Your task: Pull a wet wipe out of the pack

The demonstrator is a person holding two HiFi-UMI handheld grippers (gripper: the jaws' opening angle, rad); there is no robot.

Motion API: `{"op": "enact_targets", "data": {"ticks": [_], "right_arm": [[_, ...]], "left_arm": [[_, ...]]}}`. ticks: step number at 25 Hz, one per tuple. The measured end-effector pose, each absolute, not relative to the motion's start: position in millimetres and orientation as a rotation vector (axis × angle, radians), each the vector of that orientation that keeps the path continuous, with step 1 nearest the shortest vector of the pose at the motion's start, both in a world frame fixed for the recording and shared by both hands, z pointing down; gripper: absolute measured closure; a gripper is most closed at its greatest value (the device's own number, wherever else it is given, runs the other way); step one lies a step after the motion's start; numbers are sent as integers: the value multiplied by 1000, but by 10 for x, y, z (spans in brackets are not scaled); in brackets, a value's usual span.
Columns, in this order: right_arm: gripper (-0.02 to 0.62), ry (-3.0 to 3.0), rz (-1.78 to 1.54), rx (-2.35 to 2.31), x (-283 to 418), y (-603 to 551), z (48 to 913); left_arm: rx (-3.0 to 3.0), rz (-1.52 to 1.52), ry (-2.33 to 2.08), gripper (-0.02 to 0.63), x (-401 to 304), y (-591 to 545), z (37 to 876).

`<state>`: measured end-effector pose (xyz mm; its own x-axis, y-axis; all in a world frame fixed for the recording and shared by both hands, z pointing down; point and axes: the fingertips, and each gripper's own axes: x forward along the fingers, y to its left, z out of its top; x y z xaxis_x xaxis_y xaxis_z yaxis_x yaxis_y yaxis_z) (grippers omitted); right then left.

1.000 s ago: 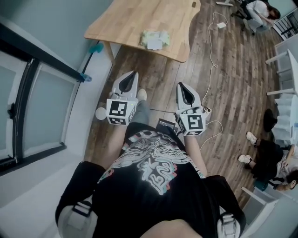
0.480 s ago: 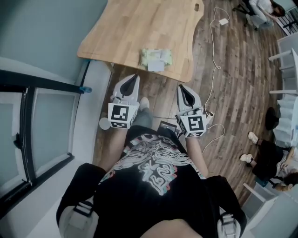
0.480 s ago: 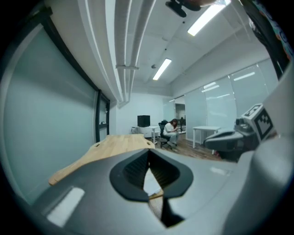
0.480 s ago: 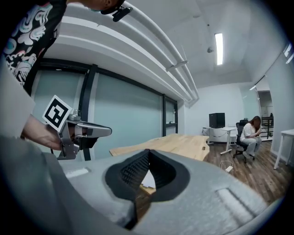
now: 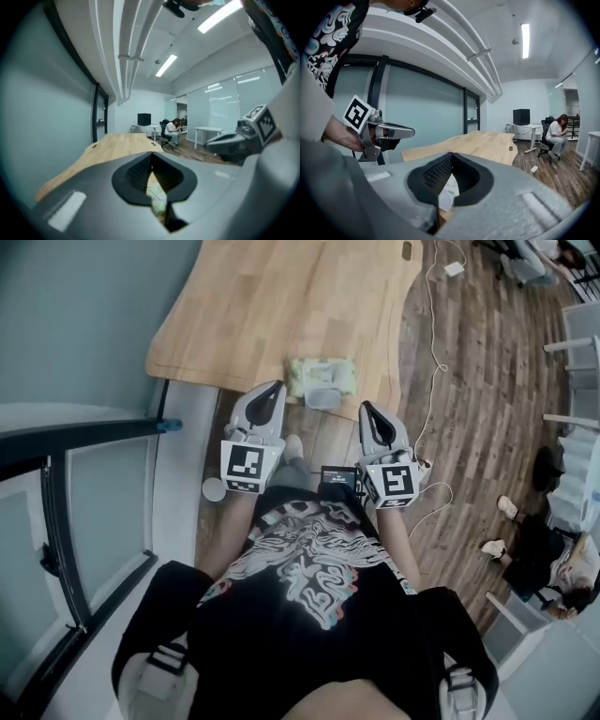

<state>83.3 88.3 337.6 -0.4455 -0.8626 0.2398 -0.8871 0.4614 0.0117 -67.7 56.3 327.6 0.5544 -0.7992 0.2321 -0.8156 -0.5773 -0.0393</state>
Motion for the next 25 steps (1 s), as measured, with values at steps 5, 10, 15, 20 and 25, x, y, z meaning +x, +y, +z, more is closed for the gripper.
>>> {"op": "enact_targets", "data": {"ticks": [5,10,15,20,25], "right_arm": [[597,-2489,142,1531,883,547,3388],[597,-2502,130,1493,875,406,3353],[595,-2535,117,1404,827,350,3433],[595,-2577,112,1284,762,240,3527],[595,-2603,96,1199,759,181,3590]], "left_arm": [[2700,364,-1357,620,-647,280,3402],[2704,396,-1316,620,-536,200,3519],[2702,415,-1283,620,-417,149,3587],[2659,458,-1297,620,-340,83,3674],[2651,508,-1295,620,-235,16,3793]]}}
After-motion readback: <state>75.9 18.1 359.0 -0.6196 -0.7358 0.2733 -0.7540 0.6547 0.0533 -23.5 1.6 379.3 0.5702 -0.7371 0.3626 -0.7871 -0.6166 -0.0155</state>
